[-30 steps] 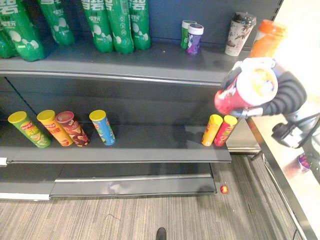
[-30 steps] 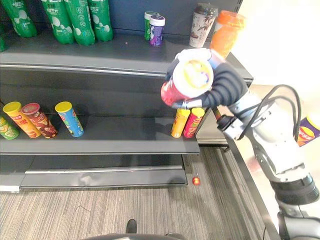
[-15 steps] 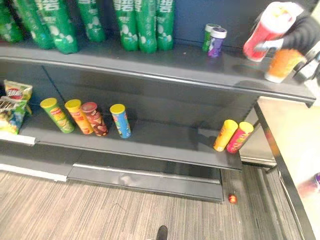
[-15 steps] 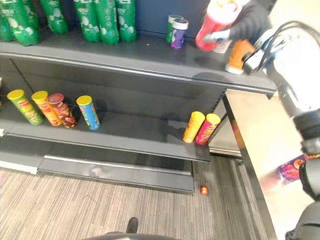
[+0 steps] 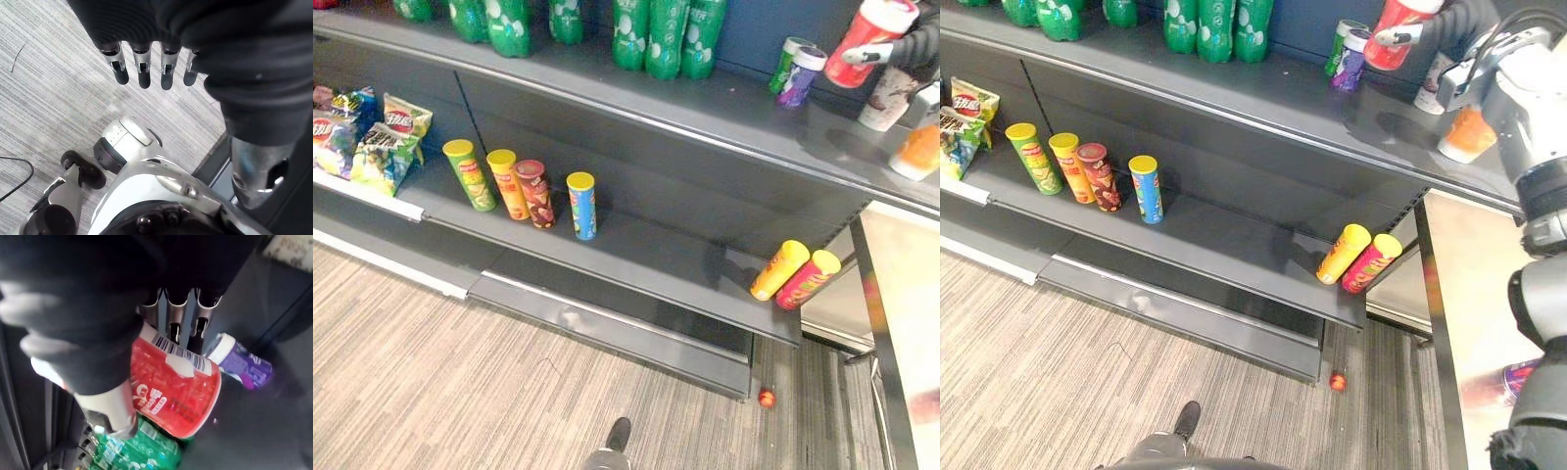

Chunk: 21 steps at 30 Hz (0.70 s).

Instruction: Put the gum and the chips on the shelf.

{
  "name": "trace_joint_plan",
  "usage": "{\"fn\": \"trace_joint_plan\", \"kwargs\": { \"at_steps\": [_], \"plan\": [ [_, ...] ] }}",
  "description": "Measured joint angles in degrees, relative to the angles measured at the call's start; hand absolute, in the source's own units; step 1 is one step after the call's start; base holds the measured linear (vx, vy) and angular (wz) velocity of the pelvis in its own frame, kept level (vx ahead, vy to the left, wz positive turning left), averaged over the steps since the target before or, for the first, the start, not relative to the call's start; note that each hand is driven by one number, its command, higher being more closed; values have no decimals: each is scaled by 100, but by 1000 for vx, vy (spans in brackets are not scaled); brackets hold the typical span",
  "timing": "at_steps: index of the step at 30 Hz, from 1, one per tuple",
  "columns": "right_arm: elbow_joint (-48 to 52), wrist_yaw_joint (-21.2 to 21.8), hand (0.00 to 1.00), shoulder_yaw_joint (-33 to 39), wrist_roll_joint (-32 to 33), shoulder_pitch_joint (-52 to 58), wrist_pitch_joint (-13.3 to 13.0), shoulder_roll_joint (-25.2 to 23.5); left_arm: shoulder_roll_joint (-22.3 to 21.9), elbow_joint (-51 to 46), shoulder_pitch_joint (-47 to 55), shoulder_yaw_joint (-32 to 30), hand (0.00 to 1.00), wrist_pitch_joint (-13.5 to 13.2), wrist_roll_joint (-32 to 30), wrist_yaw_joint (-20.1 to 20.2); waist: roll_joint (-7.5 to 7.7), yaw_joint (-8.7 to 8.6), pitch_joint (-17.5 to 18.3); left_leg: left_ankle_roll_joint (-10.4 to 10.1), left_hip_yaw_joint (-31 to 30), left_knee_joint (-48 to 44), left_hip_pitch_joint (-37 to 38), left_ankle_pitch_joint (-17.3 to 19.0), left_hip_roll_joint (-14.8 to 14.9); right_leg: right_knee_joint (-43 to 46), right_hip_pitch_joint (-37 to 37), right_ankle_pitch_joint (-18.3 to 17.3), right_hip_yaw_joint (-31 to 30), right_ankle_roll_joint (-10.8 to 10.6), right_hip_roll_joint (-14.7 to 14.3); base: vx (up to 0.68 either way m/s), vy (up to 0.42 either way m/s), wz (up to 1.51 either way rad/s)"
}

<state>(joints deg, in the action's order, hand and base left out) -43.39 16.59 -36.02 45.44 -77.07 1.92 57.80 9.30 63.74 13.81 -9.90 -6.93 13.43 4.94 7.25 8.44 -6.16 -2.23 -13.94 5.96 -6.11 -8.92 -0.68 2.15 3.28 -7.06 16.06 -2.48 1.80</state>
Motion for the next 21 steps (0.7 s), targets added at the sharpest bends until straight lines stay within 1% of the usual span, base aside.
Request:
{"fn": "trace_joint_plan", "kwargs": {
  "at_steps": [2, 4, 6, 8, 11, 16, 21],
  "plan": [
    [-21, 24, 100, -55, -123, 1, 122, -321, 17, -10, -41, 1, 0, 0, 0, 0, 38, 0, -64, -22, -53, -1, -20, -5, 16, 1, 2, -5, 40, 8, -26, 16, -36, 11],
    [-24, 31, 100, -61, -285, 2, 160, -531, 42, -11, -64, 1, 0, 1, 0, 0, 72, 6, -95, -30, -70, -1, -51, -12, 30, -3, -12, -4, 54, 10, -48, 31, -35, 5],
    [-31, 81, 100, -107, -313, 22, 179, -730, 44, -11, -68, 1, 0, 3, 0, 0, 99, 23, -124, -33, -67, -2, -52, -10, 37, -1, -12, -10, 54, 21, -56, 34, -28, 2],
    [-76, 153, 100, -183, -463, 103, 211, -908, 45, -16, -75, 4, 0, 7, 0, 0, 111, 68, -141, -38, -59, -2, -49, -7, 38, 8, -12, -13, 51, 26, -54, 39, -20, 0],
    [-217, 157, 100, -150, -456, 107, 195, -967, 43, -10, -114, 30, 0, 21, 0, 2, 113, 133, -156, -44, -51, -2, -32, -2, 40, 32, -8, -35, 46, 61, -54, 0, 0, 0],
    [-381, 161, 100, -137, -528, 108, 186, -1104, 44, -2, -117, 66, 0, 85, 1, 15, 118, 132, -160, -68, -60, -1, -3, 19, 69, 99, -11, -70, 47, 111, -70, -6, -2, 0],
    [-710, 180, 100, -10, -856, 105, 160, -1196, 47, 3, -118, 121, 0, 86, 203, 35, 119, 199, -160, -91, -82, 0, -1, 35, 90, 105, -15, -83, 52, 127, -88, -20, -2, 0]
  ]
}}
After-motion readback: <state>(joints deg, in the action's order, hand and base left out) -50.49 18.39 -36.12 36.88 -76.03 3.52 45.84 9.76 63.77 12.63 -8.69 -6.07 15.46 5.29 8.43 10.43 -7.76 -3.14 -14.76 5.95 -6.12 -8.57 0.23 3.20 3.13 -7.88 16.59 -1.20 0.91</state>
